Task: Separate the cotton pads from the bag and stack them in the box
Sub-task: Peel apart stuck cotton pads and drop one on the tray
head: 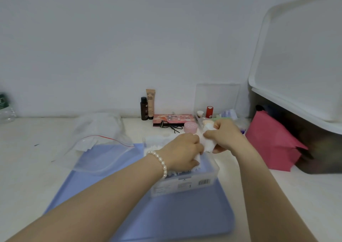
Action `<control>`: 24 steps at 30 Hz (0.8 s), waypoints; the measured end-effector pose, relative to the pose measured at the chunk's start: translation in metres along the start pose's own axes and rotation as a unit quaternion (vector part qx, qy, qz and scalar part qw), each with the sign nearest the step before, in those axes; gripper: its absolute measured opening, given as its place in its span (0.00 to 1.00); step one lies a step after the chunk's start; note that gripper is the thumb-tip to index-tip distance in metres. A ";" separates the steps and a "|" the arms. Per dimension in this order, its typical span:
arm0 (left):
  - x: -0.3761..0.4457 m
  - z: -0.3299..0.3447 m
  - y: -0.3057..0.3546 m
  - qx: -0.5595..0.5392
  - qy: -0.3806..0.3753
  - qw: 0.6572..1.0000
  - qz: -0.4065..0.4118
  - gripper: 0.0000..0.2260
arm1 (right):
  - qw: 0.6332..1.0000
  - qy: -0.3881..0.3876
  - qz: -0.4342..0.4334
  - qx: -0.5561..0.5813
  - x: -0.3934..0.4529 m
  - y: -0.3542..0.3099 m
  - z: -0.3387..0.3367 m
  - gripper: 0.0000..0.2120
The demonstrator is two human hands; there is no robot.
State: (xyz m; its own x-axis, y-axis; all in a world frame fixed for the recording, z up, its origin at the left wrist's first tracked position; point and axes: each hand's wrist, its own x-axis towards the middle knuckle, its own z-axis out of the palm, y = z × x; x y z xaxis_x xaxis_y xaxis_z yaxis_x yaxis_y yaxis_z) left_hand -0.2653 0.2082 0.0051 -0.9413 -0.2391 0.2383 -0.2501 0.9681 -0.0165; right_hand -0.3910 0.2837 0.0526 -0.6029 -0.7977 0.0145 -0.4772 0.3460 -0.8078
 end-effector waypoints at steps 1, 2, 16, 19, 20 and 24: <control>0.000 0.000 -0.001 0.011 -0.005 1.000 0.010 0.15 | 1.000 -0.002 -0.002 -0.013 0.000 0.000 0.001 0.15; 0.000 0.000 -0.001 0.021 -0.007 1.000 0.021 0.14 | 0.999 -0.002 -0.005 -0.034 0.000 0.000 0.002 0.15; -0.002 -0.011 -0.001 0.129 -0.158 0.979 0.017 0.17 | 0.974 -0.037 -0.025 -0.222 -0.010 -0.011 0.016 0.07; -0.003 -0.013 -0.001 0.143 -0.182 0.973 0.001 0.17 | 0.954 0.009 -0.043 -0.296 -0.010 -0.014 0.024 0.10; -0.004 -0.014 -0.002 0.142 -0.180 0.973 -0.003 0.17 | 0.951 0.018 -0.046 -0.305 -0.009 -0.013 0.026 0.11; -0.009 -0.013 -0.005 0.137 -0.170 0.976 -0.015 0.17 | 0.947 0.004 -0.024 -0.319 -0.007 -0.009 0.029 0.08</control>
State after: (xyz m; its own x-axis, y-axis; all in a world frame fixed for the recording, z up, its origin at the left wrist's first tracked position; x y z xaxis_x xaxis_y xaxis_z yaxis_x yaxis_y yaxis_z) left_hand -0.2523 0.2068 0.0156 -0.9420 -0.3227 -0.0924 -0.2854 0.9149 -0.2856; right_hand -0.3636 0.2716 0.0425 -0.5737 -0.8177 0.0482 -0.7925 0.5392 -0.2850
